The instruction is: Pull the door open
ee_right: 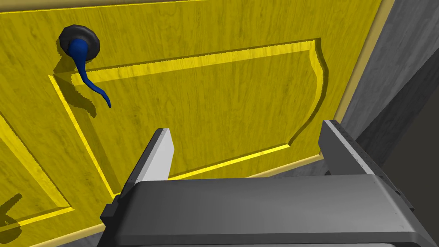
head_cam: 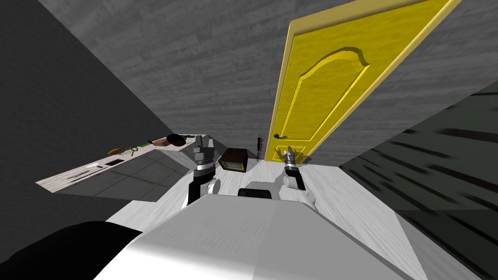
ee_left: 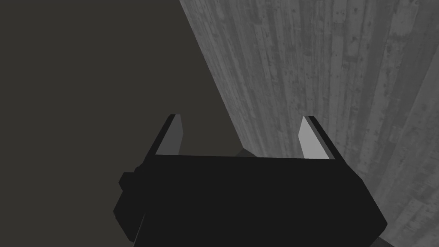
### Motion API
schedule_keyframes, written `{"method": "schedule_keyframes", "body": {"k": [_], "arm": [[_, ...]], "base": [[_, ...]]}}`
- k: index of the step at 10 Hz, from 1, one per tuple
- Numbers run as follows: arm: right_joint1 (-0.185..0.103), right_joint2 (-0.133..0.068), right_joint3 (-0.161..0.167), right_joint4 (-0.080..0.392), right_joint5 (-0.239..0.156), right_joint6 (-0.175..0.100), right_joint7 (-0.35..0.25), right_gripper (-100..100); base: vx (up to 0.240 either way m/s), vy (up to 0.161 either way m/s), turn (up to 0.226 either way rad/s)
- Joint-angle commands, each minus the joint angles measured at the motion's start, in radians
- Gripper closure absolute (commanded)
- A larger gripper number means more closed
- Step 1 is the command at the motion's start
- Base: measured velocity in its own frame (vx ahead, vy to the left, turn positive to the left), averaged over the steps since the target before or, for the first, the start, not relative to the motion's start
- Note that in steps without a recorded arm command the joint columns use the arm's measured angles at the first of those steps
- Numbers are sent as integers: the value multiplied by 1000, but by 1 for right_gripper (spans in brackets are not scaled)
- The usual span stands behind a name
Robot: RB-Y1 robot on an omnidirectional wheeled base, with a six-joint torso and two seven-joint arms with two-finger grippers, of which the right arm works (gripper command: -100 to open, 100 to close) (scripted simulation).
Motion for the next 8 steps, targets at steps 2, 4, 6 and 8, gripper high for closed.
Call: {"method": "schedule_keyframes", "body": {"k": [2, 4, 6, 8], "arm": [[-16, -12, -2, 50, -12, -5, -2, -100], [-43, -25, -4, 119, -26, -12, -3, -100], [-70, -38, -7, 180, -41, -18, -4, -100], [-83, -45, -8, 218, -48, -21, -4, -100]], "base": [[57, -57, 76], [60, -36, 91], [82, -85, 92], [50, -49, 57]]}}
